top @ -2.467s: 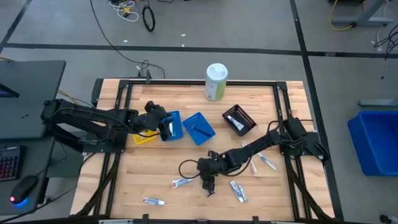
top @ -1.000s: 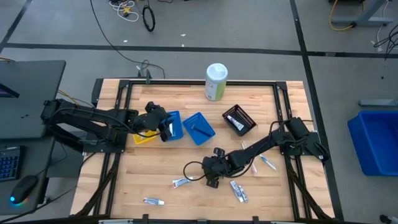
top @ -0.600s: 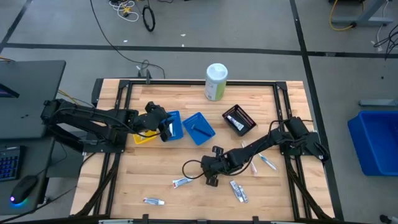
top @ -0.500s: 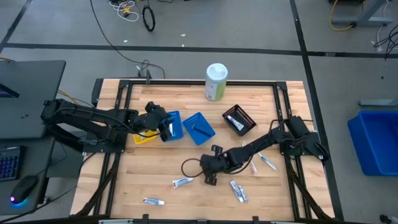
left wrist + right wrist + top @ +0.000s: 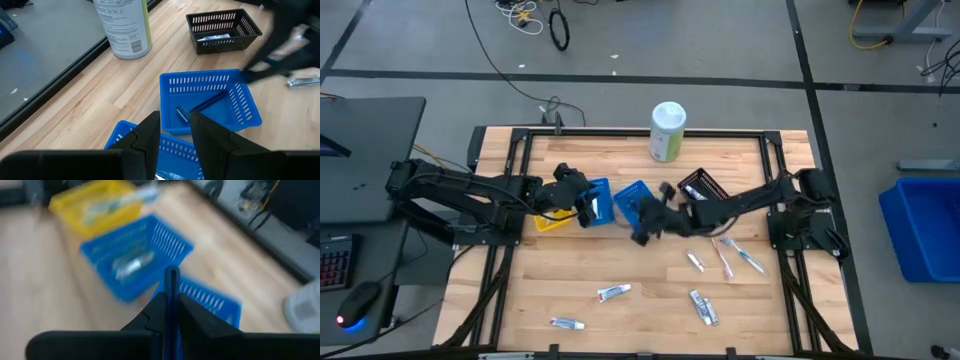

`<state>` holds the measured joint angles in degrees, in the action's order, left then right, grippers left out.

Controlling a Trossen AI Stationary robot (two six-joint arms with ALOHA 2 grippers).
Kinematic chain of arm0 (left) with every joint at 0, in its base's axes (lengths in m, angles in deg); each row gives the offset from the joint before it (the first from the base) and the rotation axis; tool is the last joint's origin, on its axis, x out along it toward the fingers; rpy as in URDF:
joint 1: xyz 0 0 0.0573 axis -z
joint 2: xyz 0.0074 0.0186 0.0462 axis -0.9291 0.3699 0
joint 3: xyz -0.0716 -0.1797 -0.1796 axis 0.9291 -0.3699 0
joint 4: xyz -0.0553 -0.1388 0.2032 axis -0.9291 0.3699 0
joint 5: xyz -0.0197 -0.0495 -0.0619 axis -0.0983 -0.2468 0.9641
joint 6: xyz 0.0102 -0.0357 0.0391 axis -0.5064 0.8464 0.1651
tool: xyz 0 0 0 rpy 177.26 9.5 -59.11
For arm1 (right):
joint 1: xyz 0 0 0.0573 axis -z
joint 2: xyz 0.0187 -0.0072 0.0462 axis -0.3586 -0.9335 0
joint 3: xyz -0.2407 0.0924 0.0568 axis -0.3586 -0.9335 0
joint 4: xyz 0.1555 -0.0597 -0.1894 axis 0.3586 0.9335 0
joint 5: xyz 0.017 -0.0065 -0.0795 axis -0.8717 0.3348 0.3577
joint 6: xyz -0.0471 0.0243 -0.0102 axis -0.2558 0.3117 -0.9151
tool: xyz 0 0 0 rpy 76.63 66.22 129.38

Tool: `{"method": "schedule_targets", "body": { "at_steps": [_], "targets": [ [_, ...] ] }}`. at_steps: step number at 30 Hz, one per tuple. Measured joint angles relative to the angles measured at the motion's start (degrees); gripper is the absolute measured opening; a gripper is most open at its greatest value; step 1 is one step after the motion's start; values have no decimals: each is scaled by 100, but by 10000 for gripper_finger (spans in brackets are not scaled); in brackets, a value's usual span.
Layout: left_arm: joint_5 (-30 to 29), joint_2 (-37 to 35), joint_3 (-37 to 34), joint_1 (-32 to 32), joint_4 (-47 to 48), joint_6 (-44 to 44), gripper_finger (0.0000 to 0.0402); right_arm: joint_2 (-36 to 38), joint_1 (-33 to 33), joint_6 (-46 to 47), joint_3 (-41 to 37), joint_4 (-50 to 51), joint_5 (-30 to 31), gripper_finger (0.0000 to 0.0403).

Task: Pick & Place Travel size toiletries
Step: Put the blue razor into the right blue bin, then put the white toothpaste into the black bin

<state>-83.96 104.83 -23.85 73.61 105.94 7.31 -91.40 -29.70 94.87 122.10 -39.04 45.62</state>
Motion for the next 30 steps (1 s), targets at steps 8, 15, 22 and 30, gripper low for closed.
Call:
{"method": "schedule_targets", "body": {
  "at_steps": [8,15,22,30],
  "targets": [
    [-20,0,0,0,-32,0,116,-436,866,-659,-221,-960,-848,44],
    [-150,0,0,0,-17,-62,116,-733,1224,-1094,-396,-1289,-1767,65],
    [-248,0,0,-2,-31,-59,116,-871,1296,-1458,-404,-1306,-1773,127],
    [-256,0,0,-4,-23,-61,116,-432,1147,-1642,-392,-1117,-1772,207]
  ]
}}
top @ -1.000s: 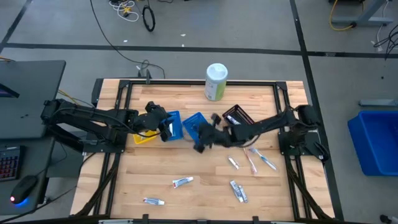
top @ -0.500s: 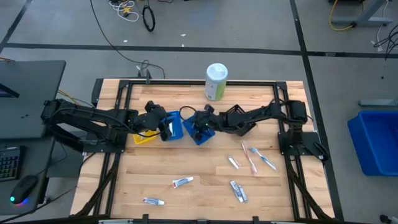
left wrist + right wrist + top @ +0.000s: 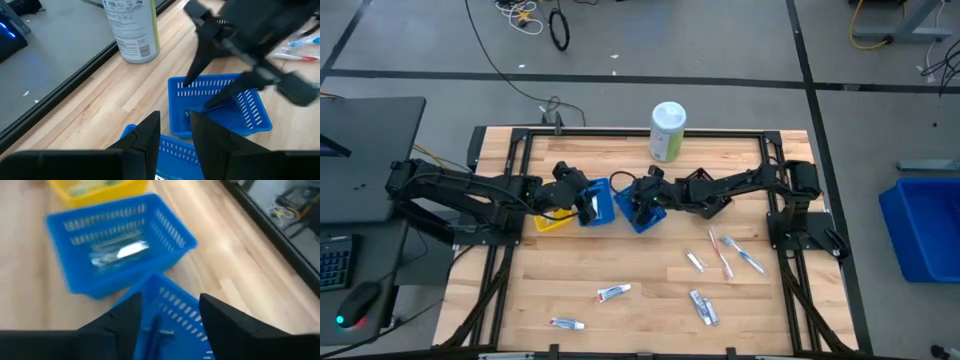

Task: Pick & Place Travel size toiletries
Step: Put the white toothpaste into the black bin

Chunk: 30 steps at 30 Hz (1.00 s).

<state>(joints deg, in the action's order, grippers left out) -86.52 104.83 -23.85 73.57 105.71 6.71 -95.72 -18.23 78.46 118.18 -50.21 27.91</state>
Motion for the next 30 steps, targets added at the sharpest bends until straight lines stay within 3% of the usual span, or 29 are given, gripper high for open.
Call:
{"method": "schedule_targets", "body": {
  "at_steps": [6,14,21,25,27,30],
  "targets": [
    [0,0,0,0,9,-1,116,588,-521,89,0,998,-584,226],
    [0,0,0,0,20,-1,116,681,-1629,1134,2,2819,-1587,208],
    [0,-2,2,0,48,66,116,520,-2848,3561,0,4144,-2686,201],
    [0,-2,0,0,42,166,116,520,-3471,4912,-2,4149,-3157,216],
    [2,-2,0,0,50,172,116,514,-3740,5349,-2,3975,-2894,228],
    [1,-2,0,0,31,172,116,509,-4035,5520,-2,3955,-1874,246]
  ]
}}
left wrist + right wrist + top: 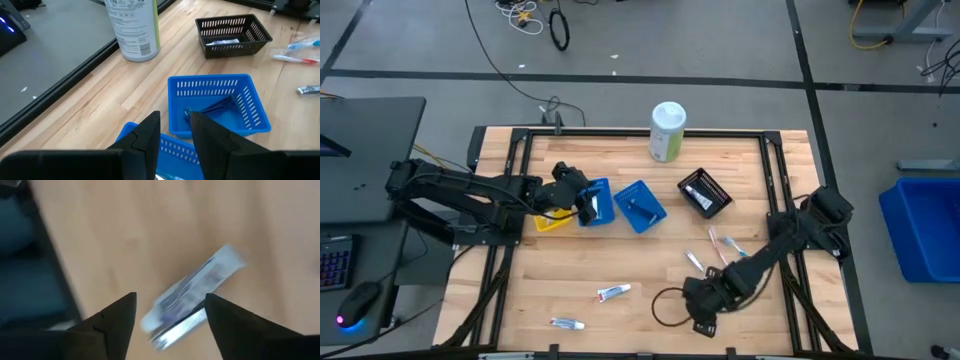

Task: Pick & Place Travel size toiletries
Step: Put the white toothpaste into the black bin

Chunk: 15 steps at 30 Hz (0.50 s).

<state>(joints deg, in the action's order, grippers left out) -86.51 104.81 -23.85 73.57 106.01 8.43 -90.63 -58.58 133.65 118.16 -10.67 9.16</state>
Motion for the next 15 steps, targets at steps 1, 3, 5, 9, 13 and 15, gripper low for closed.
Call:
{"method": "schedule_targets", "body": {
  "at_steps": [1,3,5,9,13,15],
  "targets": [
    [1,0,0,0,-6,0,116,-2,-59,5,0,19,318,252],
    [1,0,0,0,-8,23,116,-2,-94,37,0,23,777,262],
    [12,0,0,0,-7,138,116,-2,-40,127,0,10,928,269],
    [185,0,0,0,8,256,116,-27,17,146,-68,-79,895,272],
    [215,0,0,0,13,216,116,-37,12,466,-488,-645,557,260],
    [213,0,1,-1,8,216,116,-37,12,632,-707,-930,497,251]
  ]
}}
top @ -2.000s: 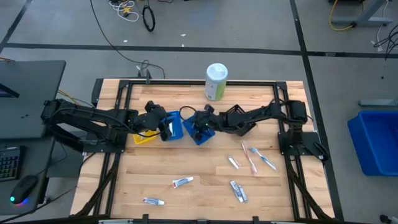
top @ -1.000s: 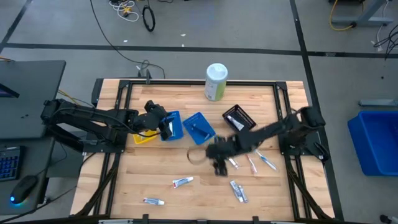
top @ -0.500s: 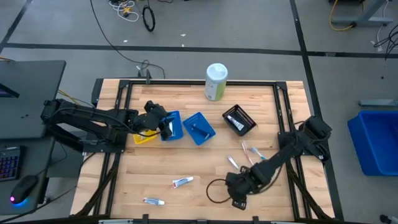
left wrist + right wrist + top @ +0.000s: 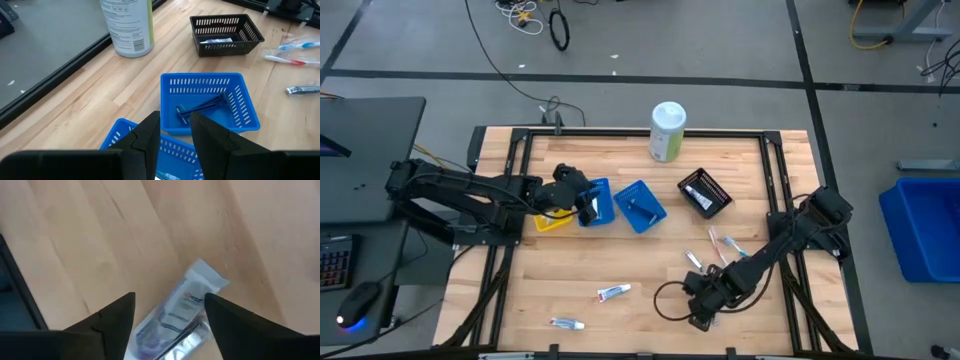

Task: Pick & Place Travel size toiletries
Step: Put the white toothpaste into the black bin

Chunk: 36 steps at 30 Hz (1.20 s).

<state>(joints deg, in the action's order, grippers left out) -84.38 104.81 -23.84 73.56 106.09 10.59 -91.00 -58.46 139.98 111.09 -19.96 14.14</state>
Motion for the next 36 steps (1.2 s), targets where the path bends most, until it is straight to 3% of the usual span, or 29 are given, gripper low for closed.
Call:
{"method": "schedule_targets", "body": {
  "at_steps": [7,18,24,29,32,36],
  "targets": [
    [0,0,-1,-1,-1,-73,116,10,2,-368,-278,-188,206,201],
    [1,0,-1,1,2,-137,116,26,15,-561,-495,-442,329,59],
    [1,0,-1,1,2,-138,116,91,157,-745,-526,-891,315,41],
    [-62,0,-1,1,-4,-137,116,609,504,-1078,-428,-599,389,39],
    [-69,2,-1,1,-10,-136,116,1068,752,-1358,-297,-209,1091,39],
    [-72,0,-1,1,-34,-136,116,1706,986,-2593,-259,147,3023,39]
  ]
}}
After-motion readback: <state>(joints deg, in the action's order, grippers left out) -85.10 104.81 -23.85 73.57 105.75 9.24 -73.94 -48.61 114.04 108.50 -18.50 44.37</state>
